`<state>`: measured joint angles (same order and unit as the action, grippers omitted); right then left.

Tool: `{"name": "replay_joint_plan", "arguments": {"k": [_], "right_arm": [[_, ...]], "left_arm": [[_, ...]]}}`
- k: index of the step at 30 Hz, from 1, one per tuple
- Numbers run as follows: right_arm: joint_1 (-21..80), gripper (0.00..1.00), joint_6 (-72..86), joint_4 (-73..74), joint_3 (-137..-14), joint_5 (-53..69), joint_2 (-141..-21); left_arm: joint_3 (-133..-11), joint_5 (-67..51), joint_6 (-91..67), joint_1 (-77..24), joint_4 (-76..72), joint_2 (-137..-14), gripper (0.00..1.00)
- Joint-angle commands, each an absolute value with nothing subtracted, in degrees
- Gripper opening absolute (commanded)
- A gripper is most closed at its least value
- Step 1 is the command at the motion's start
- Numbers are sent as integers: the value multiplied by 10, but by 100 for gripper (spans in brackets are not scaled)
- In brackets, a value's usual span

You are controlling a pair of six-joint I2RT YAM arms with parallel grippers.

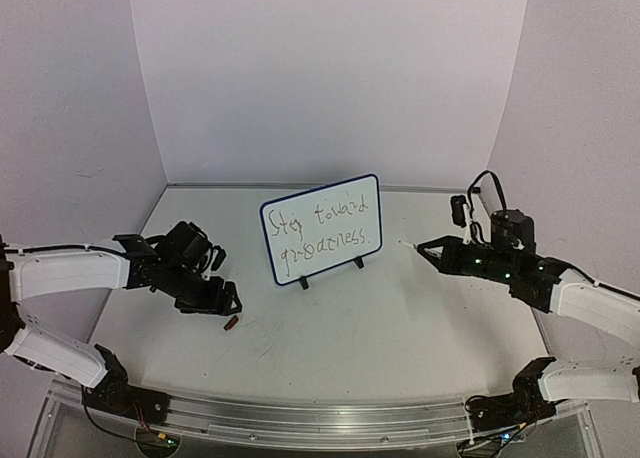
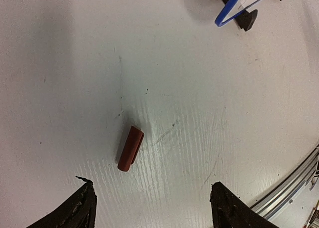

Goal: Write a sentence on the whiteboard
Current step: Pick up the pen cap from the center of the board.

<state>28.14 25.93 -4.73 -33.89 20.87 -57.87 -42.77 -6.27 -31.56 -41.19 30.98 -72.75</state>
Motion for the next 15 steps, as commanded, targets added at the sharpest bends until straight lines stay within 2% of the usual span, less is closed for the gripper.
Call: {"name": "replay_joint_plan", "arguments": {"k": [1, 6, 15], "right_arm": [[280, 0, 284, -47, -326, 233, -557], [279, 0, 293, -48, -309, 215, -547], [280, 0, 283, -48, -318, 224, -568]], "left_arm": [[-391, -79, -364, -418, 271, -748, 76], [-383, -112, -356, -418, 235, -770, 75], [-402, -96, -316, -418, 218, -820, 68]]}}
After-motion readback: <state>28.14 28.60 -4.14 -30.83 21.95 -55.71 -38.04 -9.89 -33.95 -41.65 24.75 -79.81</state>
